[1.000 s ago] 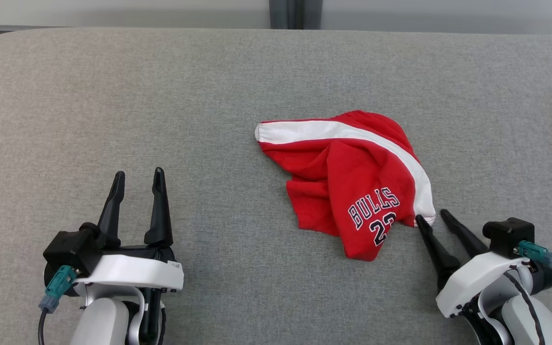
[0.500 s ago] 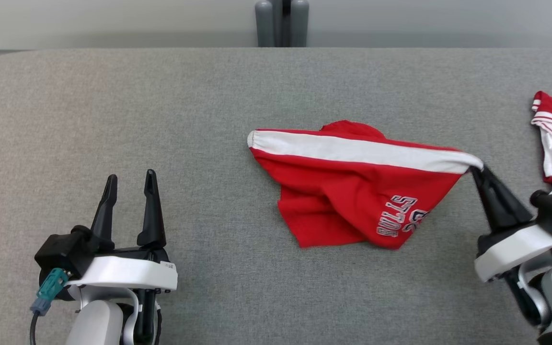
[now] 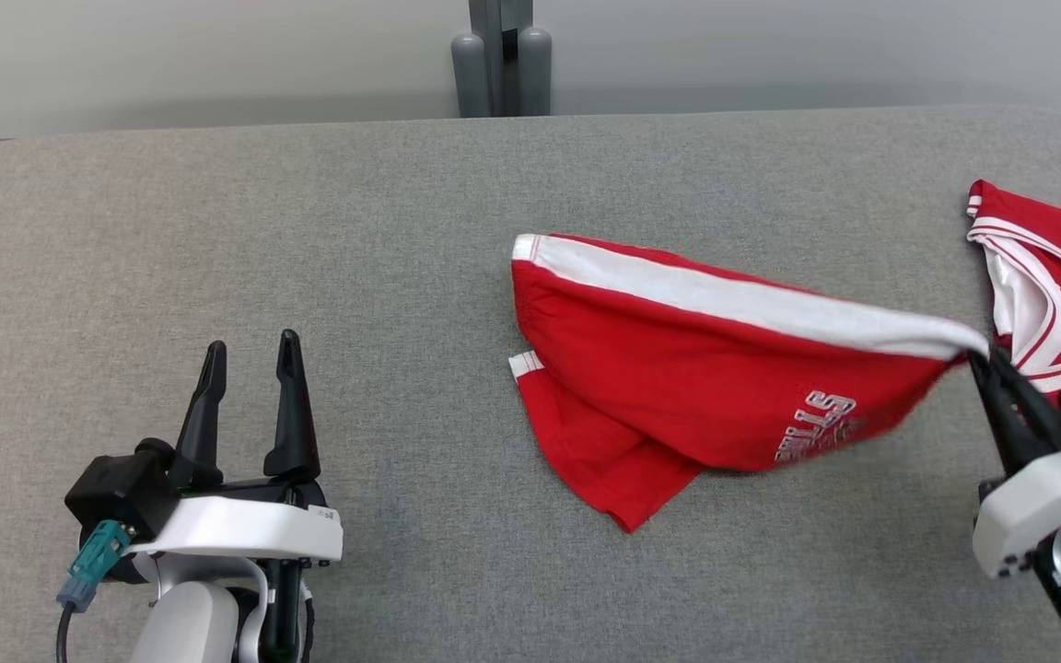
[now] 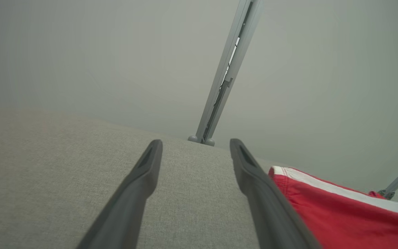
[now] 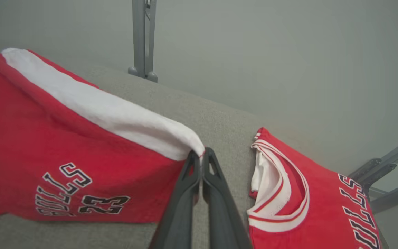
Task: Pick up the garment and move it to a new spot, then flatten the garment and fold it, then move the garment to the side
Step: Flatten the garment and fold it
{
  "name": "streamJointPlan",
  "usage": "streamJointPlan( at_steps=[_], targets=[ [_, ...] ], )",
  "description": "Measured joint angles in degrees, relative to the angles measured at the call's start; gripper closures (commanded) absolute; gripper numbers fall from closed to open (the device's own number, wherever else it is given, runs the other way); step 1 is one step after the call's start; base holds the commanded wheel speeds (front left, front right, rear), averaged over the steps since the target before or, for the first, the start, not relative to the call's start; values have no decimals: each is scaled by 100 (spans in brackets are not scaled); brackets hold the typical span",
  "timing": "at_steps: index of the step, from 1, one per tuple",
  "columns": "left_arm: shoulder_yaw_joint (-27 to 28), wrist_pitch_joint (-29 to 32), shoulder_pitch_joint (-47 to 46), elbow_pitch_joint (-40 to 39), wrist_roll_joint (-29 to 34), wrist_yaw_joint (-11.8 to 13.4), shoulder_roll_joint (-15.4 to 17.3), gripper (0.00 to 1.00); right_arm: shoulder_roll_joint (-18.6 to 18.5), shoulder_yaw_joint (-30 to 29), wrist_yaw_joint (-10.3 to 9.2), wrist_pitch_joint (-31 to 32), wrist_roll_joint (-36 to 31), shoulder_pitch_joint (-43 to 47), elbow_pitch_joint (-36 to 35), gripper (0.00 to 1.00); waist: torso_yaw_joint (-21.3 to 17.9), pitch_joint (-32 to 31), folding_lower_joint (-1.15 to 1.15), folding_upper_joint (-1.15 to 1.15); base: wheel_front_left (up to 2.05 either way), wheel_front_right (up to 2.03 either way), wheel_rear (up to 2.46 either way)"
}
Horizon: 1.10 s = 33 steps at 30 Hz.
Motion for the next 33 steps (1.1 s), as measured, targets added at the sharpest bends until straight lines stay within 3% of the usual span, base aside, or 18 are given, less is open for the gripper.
streamJointPlan(
  at_steps=[6, 7, 8, 14, 21, 27, 33],
  targets=[
    [-9, 0, 8, 29, -5, 0, 0, 0, 202, 54, 0, 940, 742, 538, 179, 100, -41, 28, 0, 0, 0, 0, 0],
    [-8, 0, 8, 42, 2, 0, 0, 0, 215, 78, 1, 1068, 777, 610, 215, 25, -52, 31, 0, 0, 0, 0, 0],
    [-9, 0, 8, 59, 11, -1, -1, 0, 224, 85, 1, 1178, 801, 659, 255, 0, -62, 31, 0, 0, 0, 0, 0],
    [10, 0, 8, 140, 99, -33, -1, 0, 410, -342, 0, 886, 374, 515, 309, 0, -128, 11, 0, 0, 0, 0, 0],
    [2, 0, -11, 167, 158, -71, -2, 0, 877, -601, 0, -290, 98, 92, 20, 0, -170, -42, 0, 0, 0, 0, 0],
    [10, 0, -15, -35, 209, -177, -1, 0, 1312, -309, 1, -1385, 169, -25, -44, 0, -213, -137, 0, 0, 0, 0, 0],
    [-46, 0, 9, -196, 252, -168, -1, 0, 1444, -151, 0, -1584, 143, 101, 160, 0, -234, -119, 0, 0, 0, 0, 0]
  ],
)
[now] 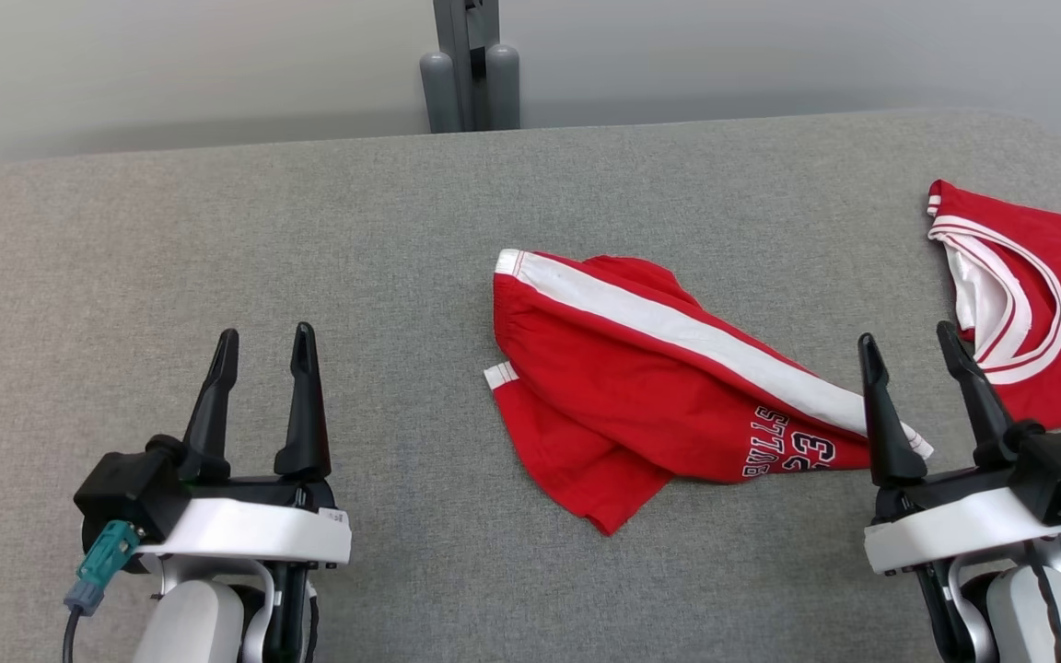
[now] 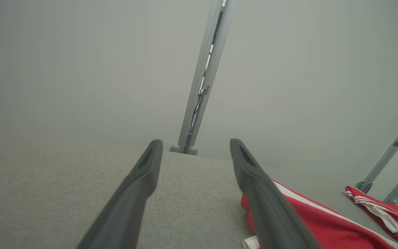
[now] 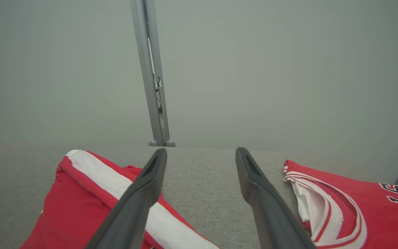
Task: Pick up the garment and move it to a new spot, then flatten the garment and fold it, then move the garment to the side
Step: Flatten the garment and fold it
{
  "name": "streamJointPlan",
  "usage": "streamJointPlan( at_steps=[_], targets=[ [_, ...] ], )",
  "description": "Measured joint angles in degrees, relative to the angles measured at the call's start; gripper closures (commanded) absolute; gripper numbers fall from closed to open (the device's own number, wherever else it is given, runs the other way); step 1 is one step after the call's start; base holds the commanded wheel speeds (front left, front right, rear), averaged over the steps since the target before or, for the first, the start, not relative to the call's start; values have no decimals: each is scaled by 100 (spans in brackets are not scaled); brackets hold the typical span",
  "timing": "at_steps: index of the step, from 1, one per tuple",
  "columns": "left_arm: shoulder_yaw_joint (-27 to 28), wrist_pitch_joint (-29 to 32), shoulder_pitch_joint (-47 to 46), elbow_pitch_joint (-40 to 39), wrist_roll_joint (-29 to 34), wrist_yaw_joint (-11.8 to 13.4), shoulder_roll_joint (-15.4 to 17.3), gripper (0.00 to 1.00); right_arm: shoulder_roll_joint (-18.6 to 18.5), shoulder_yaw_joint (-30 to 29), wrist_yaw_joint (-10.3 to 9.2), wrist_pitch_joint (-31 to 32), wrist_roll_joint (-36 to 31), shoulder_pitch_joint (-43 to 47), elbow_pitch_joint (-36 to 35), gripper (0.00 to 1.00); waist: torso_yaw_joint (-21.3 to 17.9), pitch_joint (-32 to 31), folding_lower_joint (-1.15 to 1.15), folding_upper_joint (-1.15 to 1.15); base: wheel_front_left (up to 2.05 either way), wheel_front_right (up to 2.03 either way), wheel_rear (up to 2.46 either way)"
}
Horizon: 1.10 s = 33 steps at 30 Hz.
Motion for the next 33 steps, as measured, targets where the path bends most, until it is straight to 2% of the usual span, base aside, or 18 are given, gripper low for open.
streamJointPlan(
  at_steps=[8, 15, 19, 25, 28, 33],
  targets=[
    [-49, -9, 49, 13, 2, 12, 1, 0, -48, -23, 0, -33, 42, -98, 36, 0, -57, 159, 0, 0, 0, 0, 0],
    [-547, 120, -713, 1035, 385, -294, 67, 0, -65, -114, 0, -51, 146, -220, -94, 0, -208, 541, 0, 0, 0, 0, 0],
    [-734, 677, -1519, 1488, 444, -457, 153, 0, -53, -137, 0, -51, 203, -272, -145, 0, -328, 784, 0, 0, 0, 0, 0],
    [-808, 1603, -2420, 1780, -13, -691, 110, 0, 1, -98, 0, -52, 248, -387, -167, 0, -540, 1059, 0, 0, 0, 0, 0],
    [-808, 2092, -2660, 1811, -368, -730, 68, 0, 31, -90, 0, -56, 272, -452, -178, 0, -632, 1168, 0, 0, 0, 0, 0],
    [-954, 2829, -2795, 1801, -444, -724, 120, 0, 70, -114, 0, -56, 348, -465, -179, 0, -734, 1293, 0, 0, 0, 0, 0]
  ],
)
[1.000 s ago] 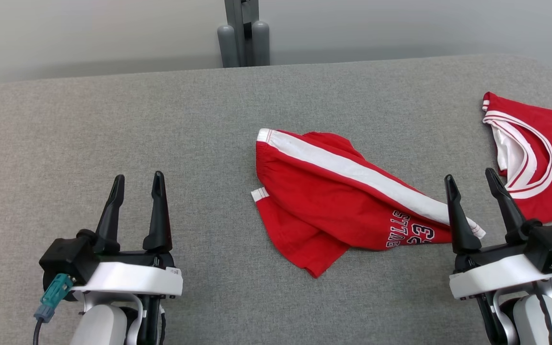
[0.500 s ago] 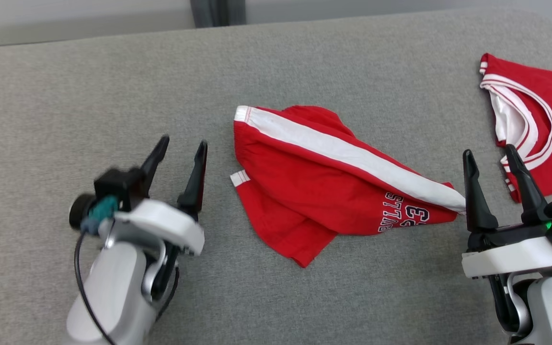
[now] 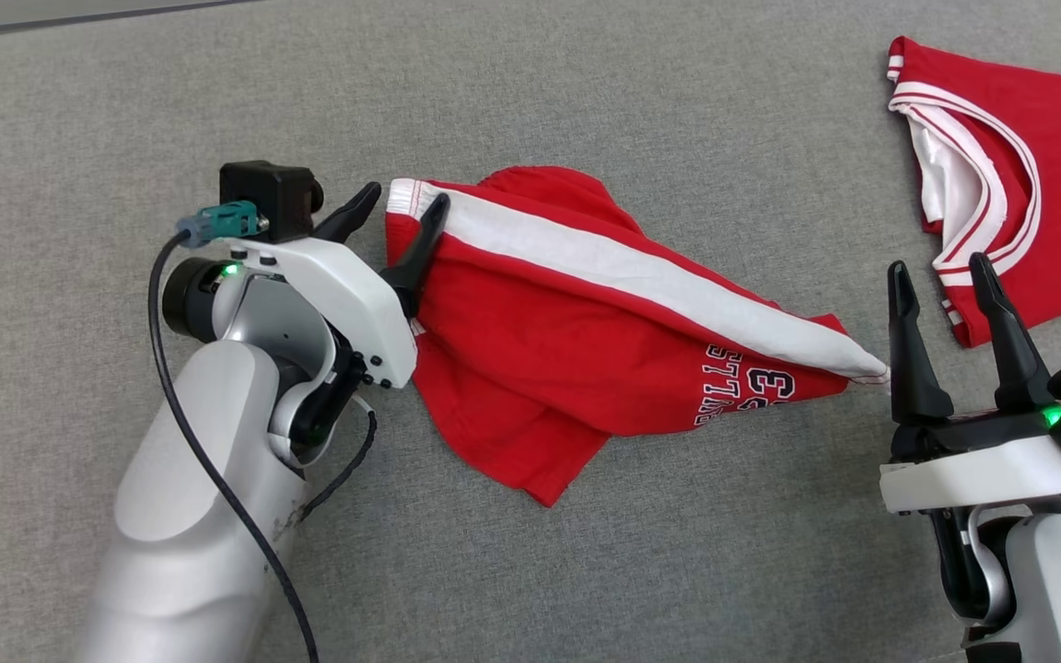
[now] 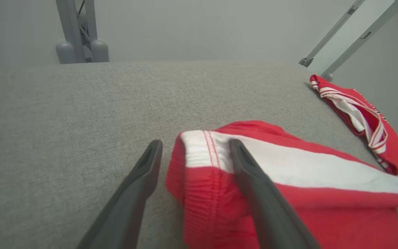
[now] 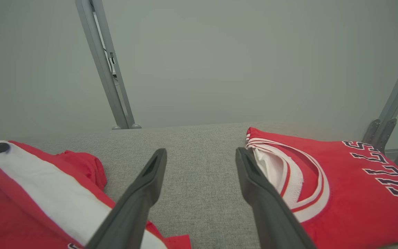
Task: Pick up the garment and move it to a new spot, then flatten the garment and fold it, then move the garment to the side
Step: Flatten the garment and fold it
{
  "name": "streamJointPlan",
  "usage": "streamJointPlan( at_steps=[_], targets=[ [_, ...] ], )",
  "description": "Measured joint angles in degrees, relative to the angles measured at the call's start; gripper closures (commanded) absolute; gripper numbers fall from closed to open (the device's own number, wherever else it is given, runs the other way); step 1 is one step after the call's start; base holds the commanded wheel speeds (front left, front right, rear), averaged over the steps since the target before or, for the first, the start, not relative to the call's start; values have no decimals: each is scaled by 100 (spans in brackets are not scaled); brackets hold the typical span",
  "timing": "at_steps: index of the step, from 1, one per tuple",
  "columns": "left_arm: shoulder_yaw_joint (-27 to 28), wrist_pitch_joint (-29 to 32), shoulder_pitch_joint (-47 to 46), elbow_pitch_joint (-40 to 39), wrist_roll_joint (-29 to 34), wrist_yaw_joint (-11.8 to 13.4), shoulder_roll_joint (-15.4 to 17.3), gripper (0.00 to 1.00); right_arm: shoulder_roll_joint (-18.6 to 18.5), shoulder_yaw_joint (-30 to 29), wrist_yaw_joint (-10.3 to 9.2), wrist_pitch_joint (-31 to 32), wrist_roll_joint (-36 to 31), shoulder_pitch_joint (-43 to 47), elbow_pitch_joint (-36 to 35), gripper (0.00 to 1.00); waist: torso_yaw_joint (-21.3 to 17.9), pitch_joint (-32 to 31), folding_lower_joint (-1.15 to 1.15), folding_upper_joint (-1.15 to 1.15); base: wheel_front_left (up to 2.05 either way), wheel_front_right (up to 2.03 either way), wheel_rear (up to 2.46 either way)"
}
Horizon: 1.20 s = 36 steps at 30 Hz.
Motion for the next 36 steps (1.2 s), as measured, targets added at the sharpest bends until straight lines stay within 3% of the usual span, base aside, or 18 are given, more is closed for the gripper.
streamJointPlan(
  at_steps=[8, 9, 10, 11, 12, 22, 28, 36],
  targets=[
    [-48, 391, -2, -343, -75, 133, 40, 0, 37, -53, 0, 0, 20, -9, 14, 0, -13, 46, 0, 0, 0, 0, 0],
    [-62, 432, 23, -380, -107, 131, 38, 4, 40, -54, 0, 0, 20, -12, 19, 0, -6, 42, 0, 0, 0, 0, 0],
    [-68, 465, 51, -411, -134, 130, 37, 57, 42, -53, 0, 0, 20, -20, 23, 0, 1, 38, 0, 0, 0, 0, 0],
    [-83, 495, 67, -437, -159, 129, 37, 93, 45, -54, 0, 0, 19, -33, 26, 0, 10, 35, 0, 0, 0, 0, 0],
    [-96, 549, 75, -460, -172, 129, 36, 100, 46, -55, 0, 0, 18, -40, 29, 0, 19, 32, 0, 0, 0, 0, 0],
    [-132, 425, 185, -716, -219, 129, 53, 100, -9, -8, 0, -1, -5, -55, 290, 0, 91, -44, 0, 0, 0, 0, 0],
    [-176, 334, 330, -805, -229, 125, 64, 100, -334, 307, 0, 164, 343, 62, 935, 0, 136, -131, 0, 0, 0, 0, 0],
    [-219, 333, 404, -869, -271, 85, 134, 100, -658, 804, 0, 330, 850, 59, 1116, 0, 181, -159, 0, 0, 0, 0, 0]
  ],
)
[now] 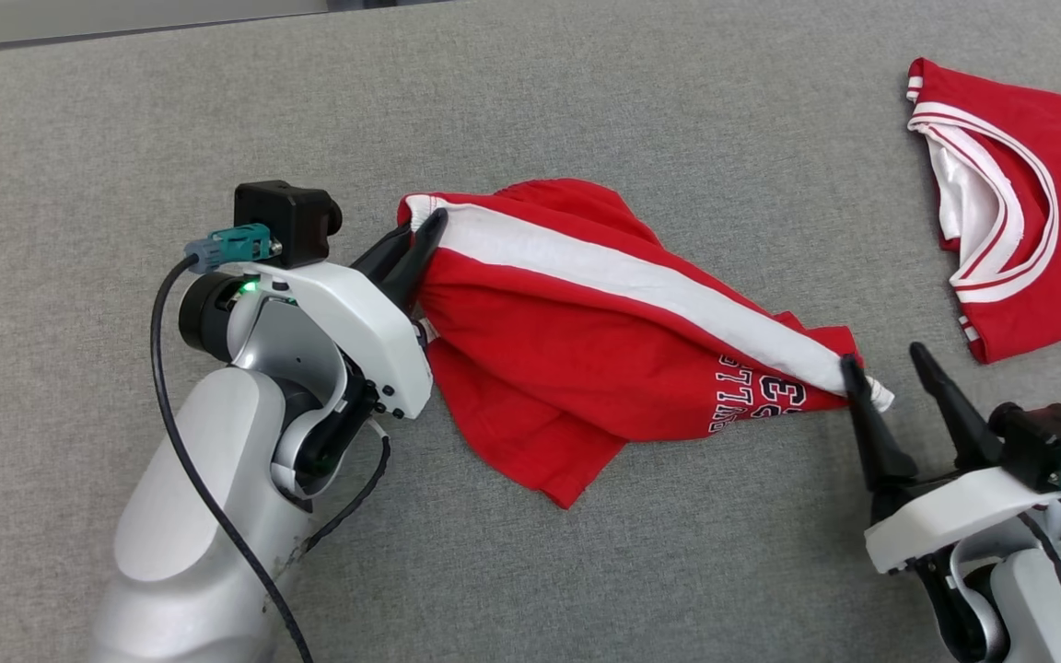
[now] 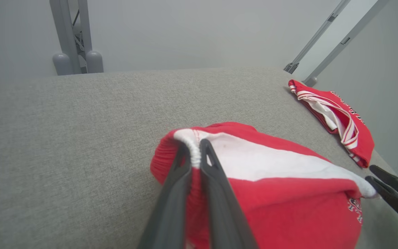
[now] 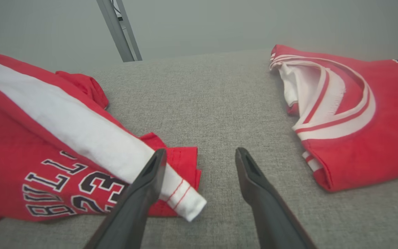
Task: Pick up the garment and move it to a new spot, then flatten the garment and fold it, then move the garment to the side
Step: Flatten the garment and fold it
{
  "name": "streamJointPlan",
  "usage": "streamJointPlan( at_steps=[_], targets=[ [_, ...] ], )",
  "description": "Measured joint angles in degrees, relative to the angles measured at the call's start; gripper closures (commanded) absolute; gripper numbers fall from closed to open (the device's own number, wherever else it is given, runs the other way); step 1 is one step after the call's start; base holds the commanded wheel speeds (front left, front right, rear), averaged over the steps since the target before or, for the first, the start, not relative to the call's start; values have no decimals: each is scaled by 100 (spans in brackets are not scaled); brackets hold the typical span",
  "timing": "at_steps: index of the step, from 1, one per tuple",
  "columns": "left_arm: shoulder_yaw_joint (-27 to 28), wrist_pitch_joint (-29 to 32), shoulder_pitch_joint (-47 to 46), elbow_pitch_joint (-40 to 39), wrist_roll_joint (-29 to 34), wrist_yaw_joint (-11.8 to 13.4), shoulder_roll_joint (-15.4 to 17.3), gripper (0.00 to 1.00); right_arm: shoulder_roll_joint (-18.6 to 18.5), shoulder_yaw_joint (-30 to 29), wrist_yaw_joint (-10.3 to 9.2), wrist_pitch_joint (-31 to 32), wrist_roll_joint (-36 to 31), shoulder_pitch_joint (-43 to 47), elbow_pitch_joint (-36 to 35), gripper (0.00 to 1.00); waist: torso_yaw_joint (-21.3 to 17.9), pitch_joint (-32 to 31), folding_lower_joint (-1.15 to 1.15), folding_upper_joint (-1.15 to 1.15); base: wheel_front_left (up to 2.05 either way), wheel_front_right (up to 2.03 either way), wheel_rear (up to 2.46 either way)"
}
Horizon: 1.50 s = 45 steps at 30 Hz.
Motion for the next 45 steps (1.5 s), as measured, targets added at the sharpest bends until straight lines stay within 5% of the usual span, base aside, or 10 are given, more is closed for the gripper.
streamJointPlan(
  at_steps=[13, 23, 24, 25, 26, 27, 45],
  targets=[
    [-11, 1, 30, 2, -42, 11, 100, 100, -617, 675, 0, -73, 422, 318, -365, 0, -35, -88, 0, 0, 0, 0, 0],
    [-113, 78, 31, -65, -53, 37, 124, 100, -580, 817, 0, -60, 602, 152, -153, 0, 7, -76, 0, 0, 0, 0, 0],
    [-116, 79, 33, -75, -53, 48, 131, 100, -578, 823, 0, -60, 633, 133, -135, 9, 10, -76, 0, 0, 0, 0, 0],
    [-118, 85, 36, -84, -53, 49, 141, 100, -577, 836, 0, -60, 665, 118, -120, 55, 12, -77, 0, 0, 0, 0, 0],
    [-120, 85, 42, -89, -53, 51, 148, 100, -578, 853, 0, -60, 666, 109, -101, 82, 13, -79, 0, 0, 0, 0, 0],
    [-121, 86, 52, -96, -54, 51, 154, 100, -579, 868, 0, -62, 677, 102, -86, 100, 11, -83, 0, 0, 0, 0, 0],
    [-250, -498, 130, -385, 322, 77, 477, 100, -821, 550, 0, -282, 753, -122, -787, 100, 23, -402, 0, 0, 0, 0, 0]
  ],
)
